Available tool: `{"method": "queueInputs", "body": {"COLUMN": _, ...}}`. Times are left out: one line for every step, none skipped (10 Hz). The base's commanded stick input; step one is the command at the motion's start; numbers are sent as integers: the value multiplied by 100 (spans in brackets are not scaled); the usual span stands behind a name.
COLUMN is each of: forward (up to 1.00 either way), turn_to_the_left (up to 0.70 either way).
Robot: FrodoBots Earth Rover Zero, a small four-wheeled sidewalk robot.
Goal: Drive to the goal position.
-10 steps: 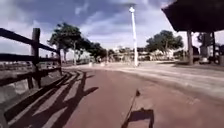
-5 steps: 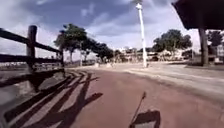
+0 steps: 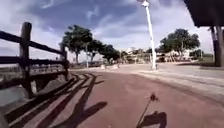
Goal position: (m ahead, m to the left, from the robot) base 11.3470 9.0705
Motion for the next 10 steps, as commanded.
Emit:
{"method": "queueInputs", "body": {"forward": 85, "turn_to_the_left": -4}}
{"method": "queueInputs", "body": {"forward": 85, "turn_to_the_left": -4}}
{"method": "queueInputs", "body": {"forward": 85, "turn_to_the_left": -4}}
{"method": "queueInputs", "body": {"forward": 85, "turn_to_the_left": -1}}
{"method": "queueInputs", "body": {"forward": 85, "turn_to_the_left": 11}}
{"method": "queueInputs", "body": {"forward": 85, "turn_to_the_left": 24}}
{"method": "queueInputs", "body": {"forward": 85, "turn_to_the_left": 30}}
{"method": "queueInputs", "body": {"forward": 85, "turn_to_the_left": 30}}
{"method": "queueInputs", "body": {"forward": 85, "turn_to_the_left": 30}}
{"method": "queueInputs", "body": {"forward": 85, "turn_to_the_left": 30}}
